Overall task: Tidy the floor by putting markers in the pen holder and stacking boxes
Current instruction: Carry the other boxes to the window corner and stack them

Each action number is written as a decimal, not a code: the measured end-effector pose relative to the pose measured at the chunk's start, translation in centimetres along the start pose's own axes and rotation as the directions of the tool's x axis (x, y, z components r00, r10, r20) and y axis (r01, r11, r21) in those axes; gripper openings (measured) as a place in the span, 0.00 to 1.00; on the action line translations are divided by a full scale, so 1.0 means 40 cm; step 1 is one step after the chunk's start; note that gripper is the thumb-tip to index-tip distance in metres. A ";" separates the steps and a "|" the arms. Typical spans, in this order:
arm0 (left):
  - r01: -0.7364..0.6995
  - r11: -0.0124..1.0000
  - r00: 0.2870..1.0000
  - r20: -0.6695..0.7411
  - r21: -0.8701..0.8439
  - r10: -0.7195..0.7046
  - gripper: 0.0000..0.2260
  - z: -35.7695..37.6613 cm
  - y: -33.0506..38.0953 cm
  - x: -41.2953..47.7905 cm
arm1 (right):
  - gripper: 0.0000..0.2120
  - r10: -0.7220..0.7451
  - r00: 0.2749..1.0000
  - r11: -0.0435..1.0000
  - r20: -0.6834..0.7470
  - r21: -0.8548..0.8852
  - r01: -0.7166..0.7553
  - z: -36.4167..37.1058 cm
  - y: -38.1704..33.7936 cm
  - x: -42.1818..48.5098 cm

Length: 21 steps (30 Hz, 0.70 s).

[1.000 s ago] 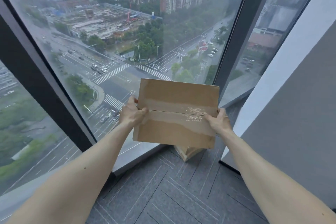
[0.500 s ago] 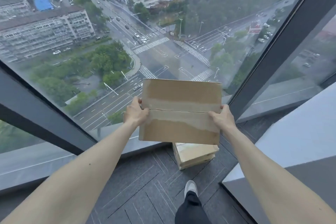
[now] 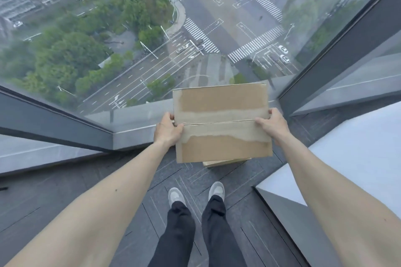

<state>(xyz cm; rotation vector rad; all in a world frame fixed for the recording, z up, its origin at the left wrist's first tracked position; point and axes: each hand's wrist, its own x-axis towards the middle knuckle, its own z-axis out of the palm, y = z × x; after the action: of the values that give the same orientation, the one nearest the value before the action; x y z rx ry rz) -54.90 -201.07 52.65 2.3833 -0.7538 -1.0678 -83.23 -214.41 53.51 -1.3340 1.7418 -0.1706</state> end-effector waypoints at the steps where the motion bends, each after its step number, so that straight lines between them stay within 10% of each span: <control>1: 0.017 1.000 1.000 0.018 -0.008 -0.017 0.10 0.030 -0.014 0.023 | 0.23 0.007 1.000 1.000 0.013 -0.011 -0.007 0.007 0.020 0.030; 21: 0.208 0.972 0.960 0.210 -0.105 -0.183 0.07 0.489 -0.276 0.357 | 0.14 -0.003 0.990 0.976 0.138 -0.215 0.033 0.252 0.384 0.489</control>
<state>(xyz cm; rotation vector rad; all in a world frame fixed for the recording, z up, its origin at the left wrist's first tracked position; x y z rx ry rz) -58.69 -204.54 26.54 2.3019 -0.5032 -1.4088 -86.90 -220.35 27.59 -1.4819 1.6681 0.1025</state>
